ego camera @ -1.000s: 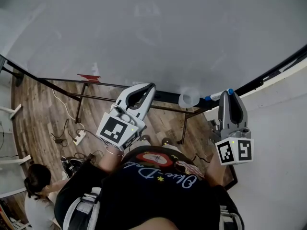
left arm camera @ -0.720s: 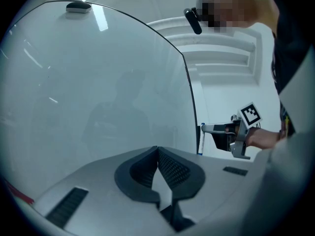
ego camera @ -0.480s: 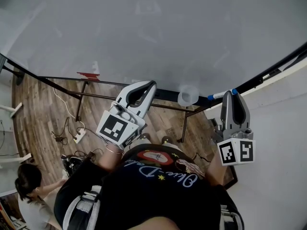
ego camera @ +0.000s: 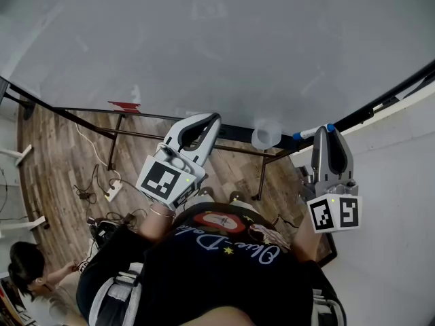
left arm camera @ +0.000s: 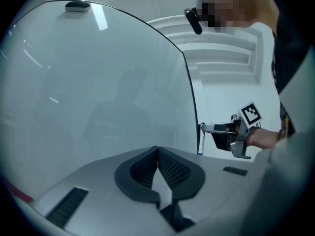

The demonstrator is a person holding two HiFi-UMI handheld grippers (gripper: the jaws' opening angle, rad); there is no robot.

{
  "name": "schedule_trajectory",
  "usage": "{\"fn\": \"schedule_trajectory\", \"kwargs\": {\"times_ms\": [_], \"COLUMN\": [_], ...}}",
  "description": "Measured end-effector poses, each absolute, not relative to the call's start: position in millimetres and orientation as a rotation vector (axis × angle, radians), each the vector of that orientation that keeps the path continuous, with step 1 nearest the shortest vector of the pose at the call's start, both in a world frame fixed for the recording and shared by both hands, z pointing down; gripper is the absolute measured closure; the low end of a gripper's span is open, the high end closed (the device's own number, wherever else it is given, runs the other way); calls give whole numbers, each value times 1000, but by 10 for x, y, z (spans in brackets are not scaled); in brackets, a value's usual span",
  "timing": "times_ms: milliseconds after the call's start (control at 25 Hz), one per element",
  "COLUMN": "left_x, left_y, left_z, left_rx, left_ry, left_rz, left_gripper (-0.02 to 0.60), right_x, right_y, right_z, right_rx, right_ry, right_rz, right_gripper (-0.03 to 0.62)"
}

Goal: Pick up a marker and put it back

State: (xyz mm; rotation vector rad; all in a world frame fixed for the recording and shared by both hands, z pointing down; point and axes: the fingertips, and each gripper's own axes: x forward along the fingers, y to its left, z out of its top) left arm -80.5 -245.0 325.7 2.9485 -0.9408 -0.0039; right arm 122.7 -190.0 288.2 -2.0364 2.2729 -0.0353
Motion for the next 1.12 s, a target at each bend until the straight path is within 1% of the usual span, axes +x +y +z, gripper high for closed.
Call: {"fn": "schedule_trajectory", "kwargs": {"times_ms": [520,1120], "left_x": [-828,-1046], "left_y": [-2483,-2515], "left_z": [3265,3292], "left_rx": [2937,2904], "left_ry": [-974,-1065], "left_rz": [13,23], "left_gripper": [578,578], "right_x": [1158,805], "right_y": [-1983,-2227], "right_z": [2941,3236], "right_rx": [-1983,-1858], "right_ry": [2293,2436], "right_rz": [-70,-144], "right_gripper": [526,526]}}
